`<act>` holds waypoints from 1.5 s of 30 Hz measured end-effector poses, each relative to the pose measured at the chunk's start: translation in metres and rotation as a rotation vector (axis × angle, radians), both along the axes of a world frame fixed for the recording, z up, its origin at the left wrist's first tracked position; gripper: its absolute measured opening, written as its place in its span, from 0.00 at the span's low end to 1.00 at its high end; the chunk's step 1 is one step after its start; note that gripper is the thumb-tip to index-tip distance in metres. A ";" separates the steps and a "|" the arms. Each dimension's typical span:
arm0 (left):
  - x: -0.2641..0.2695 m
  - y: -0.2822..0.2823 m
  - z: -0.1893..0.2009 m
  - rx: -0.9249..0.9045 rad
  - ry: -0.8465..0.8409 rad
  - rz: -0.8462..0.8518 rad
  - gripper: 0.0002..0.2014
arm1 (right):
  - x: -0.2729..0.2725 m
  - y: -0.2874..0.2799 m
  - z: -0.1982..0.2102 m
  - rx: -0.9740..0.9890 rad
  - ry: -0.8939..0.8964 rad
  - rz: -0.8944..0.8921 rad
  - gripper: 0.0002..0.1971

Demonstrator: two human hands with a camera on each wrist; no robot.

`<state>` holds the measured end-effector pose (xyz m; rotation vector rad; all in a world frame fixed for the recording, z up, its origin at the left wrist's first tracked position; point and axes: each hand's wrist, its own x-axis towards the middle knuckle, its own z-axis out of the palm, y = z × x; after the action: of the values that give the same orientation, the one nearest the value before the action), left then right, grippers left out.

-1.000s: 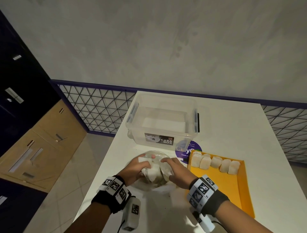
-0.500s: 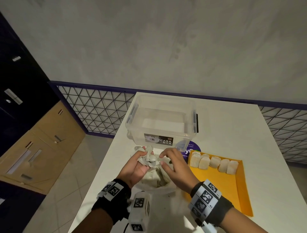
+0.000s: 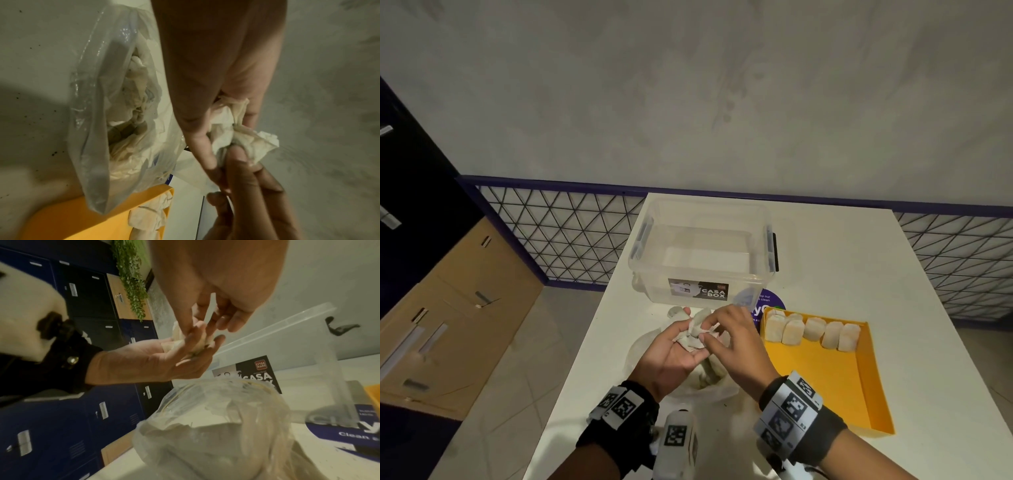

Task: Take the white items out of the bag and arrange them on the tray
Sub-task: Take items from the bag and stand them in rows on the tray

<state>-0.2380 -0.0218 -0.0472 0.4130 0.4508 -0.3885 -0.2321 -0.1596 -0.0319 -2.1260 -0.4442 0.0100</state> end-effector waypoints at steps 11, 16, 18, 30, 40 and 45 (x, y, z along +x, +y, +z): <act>0.008 -0.022 -0.005 0.137 0.068 -0.089 0.32 | 0.009 -0.036 0.012 0.474 0.408 -0.156 0.09; 0.012 -0.044 0.004 0.131 0.027 -0.118 0.11 | 0.016 -0.063 0.018 0.522 0.473 -0.151 0.06; 0.014 -0.052 0.006 0.159 0.016 -0.144 0.09 | 0.017 -0.071 0.021 0.486 0.475 -0.109 0.07; 0.013 -0.079 0.004 0.141 0.046 -0.009 0.06 | 0.020 -0.109 0.031 0.429 0.476 -0.080 0.07; 0.012 -0.076 -0.009 0.185 0.050 -0.028 0.10 | 0.050 -0.186 0.022 -0.117 0.247 -0.230 0.03; 0.012 -0.076 -0.019 0.331 -0.010 -0.178 0.19 | 0.063 -0.203 0.000 -0.327 0.292 -0.205 0.06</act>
<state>-0.2263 -0.0982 -0.0665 0.7801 0.4716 -0.4858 -0.1689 -0.3628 -0.0323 -2.4324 -0.0513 0.2893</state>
